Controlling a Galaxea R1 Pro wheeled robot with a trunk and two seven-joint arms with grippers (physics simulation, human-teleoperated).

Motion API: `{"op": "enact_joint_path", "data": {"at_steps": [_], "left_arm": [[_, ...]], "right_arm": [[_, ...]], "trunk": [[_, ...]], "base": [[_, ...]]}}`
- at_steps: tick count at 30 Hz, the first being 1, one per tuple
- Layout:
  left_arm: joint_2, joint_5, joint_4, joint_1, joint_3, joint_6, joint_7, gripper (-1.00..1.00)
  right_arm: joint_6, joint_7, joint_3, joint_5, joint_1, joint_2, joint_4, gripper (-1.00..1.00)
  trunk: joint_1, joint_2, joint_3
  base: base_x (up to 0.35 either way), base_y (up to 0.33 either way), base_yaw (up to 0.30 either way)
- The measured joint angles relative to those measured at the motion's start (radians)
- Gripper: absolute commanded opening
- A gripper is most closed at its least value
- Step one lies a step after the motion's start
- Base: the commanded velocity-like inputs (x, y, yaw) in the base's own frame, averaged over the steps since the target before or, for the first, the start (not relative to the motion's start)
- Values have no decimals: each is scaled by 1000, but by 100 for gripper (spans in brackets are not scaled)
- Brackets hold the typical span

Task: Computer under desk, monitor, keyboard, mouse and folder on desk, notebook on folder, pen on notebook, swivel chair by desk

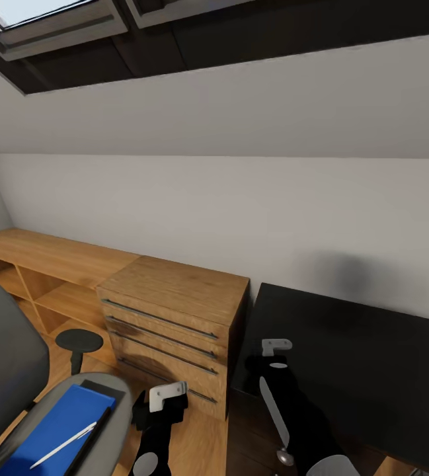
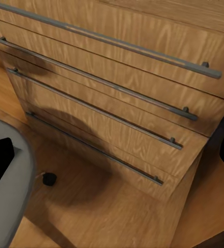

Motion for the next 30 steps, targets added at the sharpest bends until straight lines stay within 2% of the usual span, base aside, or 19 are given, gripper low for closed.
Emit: {"op": "enact_joint_path", "data": {"at_steps": [16, 17, 30], "left_arm": [[0, 0, 0, 0, -1, 0, 0, 100], [-1, 0, 0, 0, -1, 0, 0, 100], [0, 0, 0, 0, -1, 0, 0, 100]], "right_arm": [[4, 0, 0, 0, -1, 0, -1, -100], [4, 0, 0, 0, -1, 0, -1, 100], [3, -2, 0, -3, -1, 0, -2, 100]], "trunk": [[0, 0, 0], [0, 0, 0], [0, 0, 0]], "base": [[0, 0, 0], [0, 0, 0], [0, 0, 0]]}}
